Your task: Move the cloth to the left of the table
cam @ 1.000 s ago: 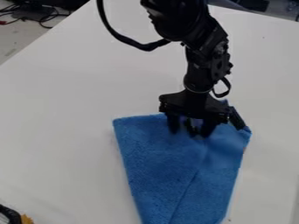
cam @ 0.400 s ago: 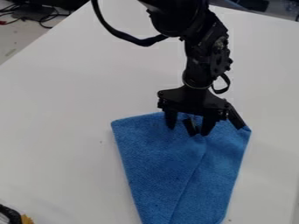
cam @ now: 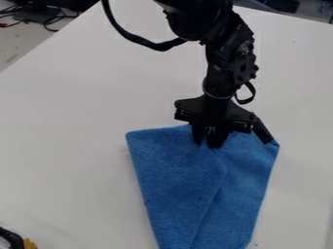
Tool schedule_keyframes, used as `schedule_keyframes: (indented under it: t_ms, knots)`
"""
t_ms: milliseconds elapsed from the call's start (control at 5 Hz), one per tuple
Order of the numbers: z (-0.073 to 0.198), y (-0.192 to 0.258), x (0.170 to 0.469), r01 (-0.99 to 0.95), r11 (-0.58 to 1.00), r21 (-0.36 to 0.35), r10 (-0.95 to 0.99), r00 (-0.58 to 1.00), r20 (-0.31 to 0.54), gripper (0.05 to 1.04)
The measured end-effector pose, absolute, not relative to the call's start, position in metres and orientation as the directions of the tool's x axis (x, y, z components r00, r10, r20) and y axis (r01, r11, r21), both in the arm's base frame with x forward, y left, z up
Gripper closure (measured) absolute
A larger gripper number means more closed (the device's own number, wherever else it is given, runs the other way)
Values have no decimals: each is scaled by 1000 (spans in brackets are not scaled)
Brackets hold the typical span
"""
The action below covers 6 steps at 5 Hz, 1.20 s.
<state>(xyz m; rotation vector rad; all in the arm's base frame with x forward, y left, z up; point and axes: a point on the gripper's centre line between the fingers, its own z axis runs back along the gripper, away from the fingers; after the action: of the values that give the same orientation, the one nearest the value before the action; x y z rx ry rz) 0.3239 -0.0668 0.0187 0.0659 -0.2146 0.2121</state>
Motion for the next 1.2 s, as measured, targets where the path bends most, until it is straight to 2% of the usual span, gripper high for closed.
schedule_keyframes:
  t_ms: [200,400,600,800,1200]
  knots:
    - [19,-66,324,-228,973,40,214,952,220,933]
    - [24,-64,324,-242,969,48,225,947,228,985]
    - [33,-62,324,-261,964,54,241,940,241,988]
    - [58,-58,325,-316,948,36,293,911,291,988]
    - [78,-14,290,-428,904,0,403,850,340,988]
